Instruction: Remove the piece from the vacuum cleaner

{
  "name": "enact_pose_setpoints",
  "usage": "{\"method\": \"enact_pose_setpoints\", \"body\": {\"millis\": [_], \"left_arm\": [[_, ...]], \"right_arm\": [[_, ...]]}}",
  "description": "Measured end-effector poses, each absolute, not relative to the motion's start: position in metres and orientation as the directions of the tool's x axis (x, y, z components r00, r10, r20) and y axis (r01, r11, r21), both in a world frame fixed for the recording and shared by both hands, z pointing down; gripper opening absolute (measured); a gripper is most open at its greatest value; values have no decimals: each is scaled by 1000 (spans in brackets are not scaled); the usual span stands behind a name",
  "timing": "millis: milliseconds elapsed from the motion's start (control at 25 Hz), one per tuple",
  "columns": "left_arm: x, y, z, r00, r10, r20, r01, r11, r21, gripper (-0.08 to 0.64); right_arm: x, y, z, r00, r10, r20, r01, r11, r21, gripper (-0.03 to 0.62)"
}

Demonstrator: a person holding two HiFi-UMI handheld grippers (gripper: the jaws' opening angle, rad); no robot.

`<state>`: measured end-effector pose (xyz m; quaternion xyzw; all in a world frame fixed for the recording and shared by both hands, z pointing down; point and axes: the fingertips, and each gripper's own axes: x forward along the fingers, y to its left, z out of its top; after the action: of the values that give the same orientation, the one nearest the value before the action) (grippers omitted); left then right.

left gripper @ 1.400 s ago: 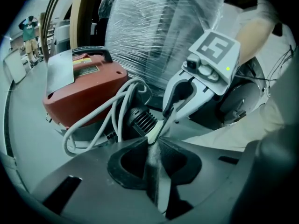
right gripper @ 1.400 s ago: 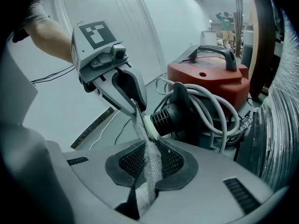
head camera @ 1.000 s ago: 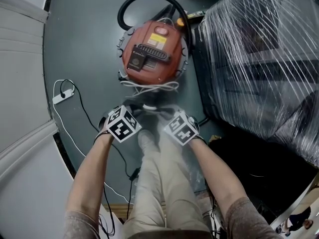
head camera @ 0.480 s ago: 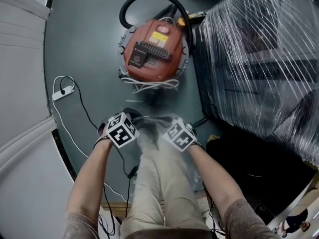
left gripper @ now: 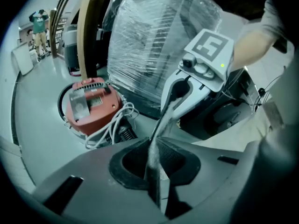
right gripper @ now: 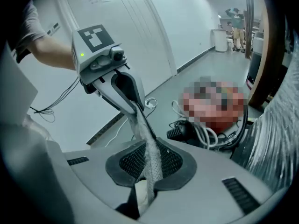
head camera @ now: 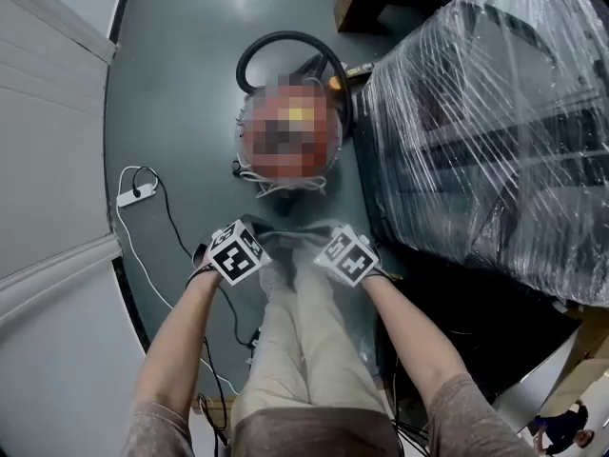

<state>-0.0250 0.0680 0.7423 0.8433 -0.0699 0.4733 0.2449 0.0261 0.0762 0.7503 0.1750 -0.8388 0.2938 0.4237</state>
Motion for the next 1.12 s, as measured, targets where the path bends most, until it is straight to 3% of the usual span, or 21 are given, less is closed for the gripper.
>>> {"method": "enact_pose_setpoints", "body": {"millis": [600,1120], "left_arm": [[-15,17,430,574,-138,807,-398,-908,128,43],[6,25,284,626,-297,721,-447,-895,19,41]], "right_arm": [[34,18,442,-606,-244,757,-513,847,-138,37],[55,18,293,-621,-424,658,-572,820,-12,44]]}}
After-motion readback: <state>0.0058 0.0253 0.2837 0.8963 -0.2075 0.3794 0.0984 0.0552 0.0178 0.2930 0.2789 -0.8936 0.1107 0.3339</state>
